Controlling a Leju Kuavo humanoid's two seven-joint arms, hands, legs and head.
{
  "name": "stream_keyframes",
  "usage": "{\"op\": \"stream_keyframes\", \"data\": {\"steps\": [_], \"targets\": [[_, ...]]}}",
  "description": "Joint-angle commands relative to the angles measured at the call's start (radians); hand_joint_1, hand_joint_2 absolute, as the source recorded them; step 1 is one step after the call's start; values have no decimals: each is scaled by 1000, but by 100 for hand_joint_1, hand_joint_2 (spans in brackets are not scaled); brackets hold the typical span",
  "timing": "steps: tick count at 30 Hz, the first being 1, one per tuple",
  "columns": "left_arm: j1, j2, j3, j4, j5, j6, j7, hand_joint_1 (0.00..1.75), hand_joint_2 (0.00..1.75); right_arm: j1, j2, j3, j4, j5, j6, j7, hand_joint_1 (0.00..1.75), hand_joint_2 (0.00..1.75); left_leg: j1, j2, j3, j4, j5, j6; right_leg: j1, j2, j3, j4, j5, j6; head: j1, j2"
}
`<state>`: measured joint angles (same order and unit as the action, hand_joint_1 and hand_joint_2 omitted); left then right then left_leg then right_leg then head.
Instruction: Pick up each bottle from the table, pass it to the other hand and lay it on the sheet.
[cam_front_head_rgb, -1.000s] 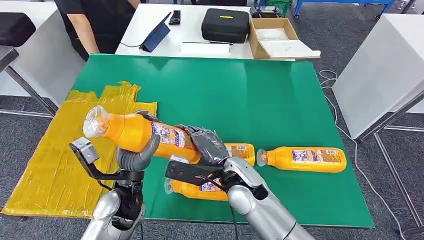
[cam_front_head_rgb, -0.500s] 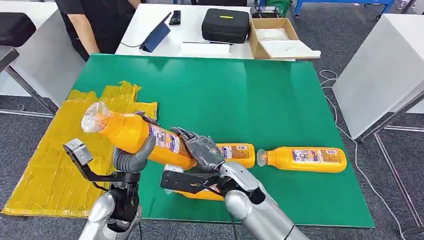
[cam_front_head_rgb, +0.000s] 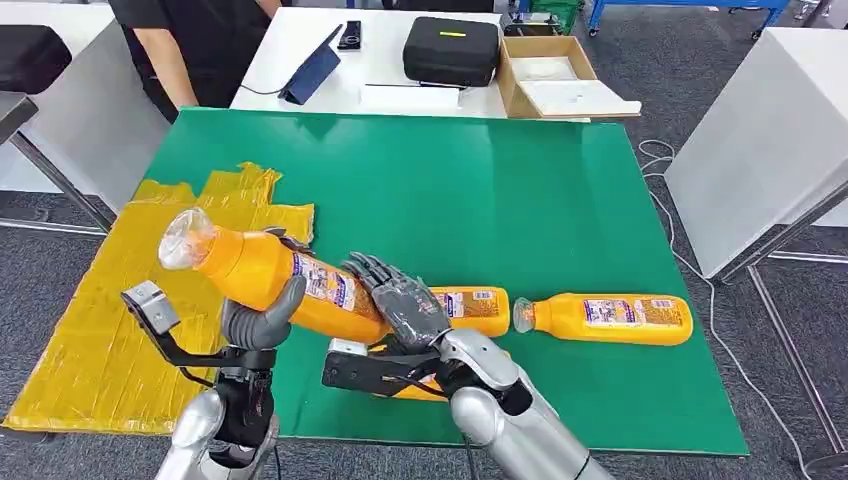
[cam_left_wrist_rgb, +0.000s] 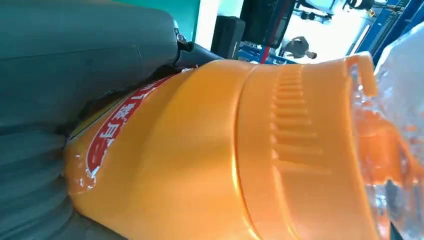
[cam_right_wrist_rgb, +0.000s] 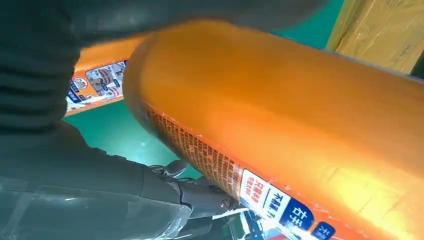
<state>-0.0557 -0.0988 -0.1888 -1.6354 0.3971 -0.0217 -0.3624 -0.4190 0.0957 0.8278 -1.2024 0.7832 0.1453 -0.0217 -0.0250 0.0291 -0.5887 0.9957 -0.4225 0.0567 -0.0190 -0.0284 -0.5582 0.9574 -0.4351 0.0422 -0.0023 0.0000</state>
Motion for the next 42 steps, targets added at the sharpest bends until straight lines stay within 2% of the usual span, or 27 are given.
{"op": "stream_keyframes", "data": {"steps": [1,6,14,15,17,18,19,20,22,23,24,26,29,31,33,35,36,41,42], "targets": [[-33,10,11,3,3,-3,1,175,175,-11,-24,19,11,0,6,-4,0,0,1,-3,1,0,0,-4,1,0,2,0,0,-2,0,0],[-32,11,12,3,9,-7,1,175,175,-8,-25,15,9,0,7,-4,0,0,2,-3,2,0,-1,-4,1,1,2,0,-1,-2,0,0],[-1,4,45,-12,14,-31,-7,175,175,42,-68,-108,-57,17,-11,-14,0,0,1,-2,1,0,0,-3,0,0,1,-1,0,-1,0,0],[-4,0,45,-7,12,-35,-7,175,175,48,-68,-117,-65,21,-10,-16,0,0,2,-4,3,0,-1,-6,1,1,4,0,-1,-3,0,0],[-7,-5,49,-4,0,-41,-7,175,175,62,-73,-140,-90,51,-19,-17,0,0,1,-3,0,0,0,-3,0,-1,1,0,0,-1,0,0],[-5,-5,54,-7,-12,-42,-8,175,175,75,-77,-163,-113,56,-30,-21,0,0,2,-6,3,1,-1,-7,1,0,4,0,-1,-4,0,0],[17,5,89,-34,-61,-5,-32,175,175,115,-107,-235,-199,73,-148,-19,0,0,2,-5,1,1,0,-4,1,-1,2,0,-1,-2,0,0],[49,48,147,-73,-189,77,-85,175,175,174,-149,-352,-348,73,-248,-30,0,0,1,-4,0,0,0,-3,0,-1,1,0,0,-1,0,0],[95,122,237,-94,-195,48,-108,175,175,268,-244,-530,-581,-17,-120,-66,0,0,1,-5,0,0,0,-3,1,-2,1,0,-1,-2,0,0],[97,134,286,-79,-218,7,-120,175,175,305,-236,-628,-633,-24,-46,-104,0,0,0,-5,-1,0,0,-2,0,-3,0,0,-1,-1,0,0],[95,141,304,-65,-221,-14,-124,175,175,319,-229,-664,-636,-27,-26,-125,0,0,0,-7,1,0,-1,-4,0,-3,2,0,-3,-2,0,0],[88,168,302,-31,-211,-32,-137,175,175,330,-256,-668,-593,9,-40,-138,0,0,0,-4,1,0,-1,-3,0,-2,2,-1,-1,-1,-1,0],[60,183,268,-1,-305,49,-171,175,175,332,-293,-646,-542,-6,-83,-144,0,0,1,-6,2,0,-2,-6,1,-1,3,-1,-1,-3,-1,0],[54,181,262,1,-307,54,-170,175,175,332,-294,-643,-540,-8,-87,-145,0,0,1,-6,0,0,-1,-4,0,-2,1,-1,-1,-2,0,0],[54,182,256,-2,-309,60,-168,175,175,330,-295,-636,-543,-9,-91,-143,0,0,2,-8,2,1,-1,-7,1,-1,3,-1,-1,-4,0,0],[54,182,256,-2,-309,60,-168,175,175,330,-295,-636,-543,-9,-91,-143,0,0,1,-3,0,0,-1,-4,0,1,0,-1,0,-2,0,0],[56,189,249,-4,-332,89,-169,175,175,329,-302,-625,-548,-10,-97,-130,0,0,2,-4,1,0,-1,-6,1,1,1,-1,0,-3,0,0],[-1,276,181,68,-856,549,-191,175,175,345,-346,-607,-559,-50,-107,-118,0,0,1,-4,0,0,0,-5,1,-1,0,-1,1,-5,-1,0],[-5,285,183,75,-910,591,-190,175,175,344,-347,-604,-558,-51,-107,-117,0,0,1,-5,1,0,0,-6,1,-1,1,-1,1,-6,0,0]]}}
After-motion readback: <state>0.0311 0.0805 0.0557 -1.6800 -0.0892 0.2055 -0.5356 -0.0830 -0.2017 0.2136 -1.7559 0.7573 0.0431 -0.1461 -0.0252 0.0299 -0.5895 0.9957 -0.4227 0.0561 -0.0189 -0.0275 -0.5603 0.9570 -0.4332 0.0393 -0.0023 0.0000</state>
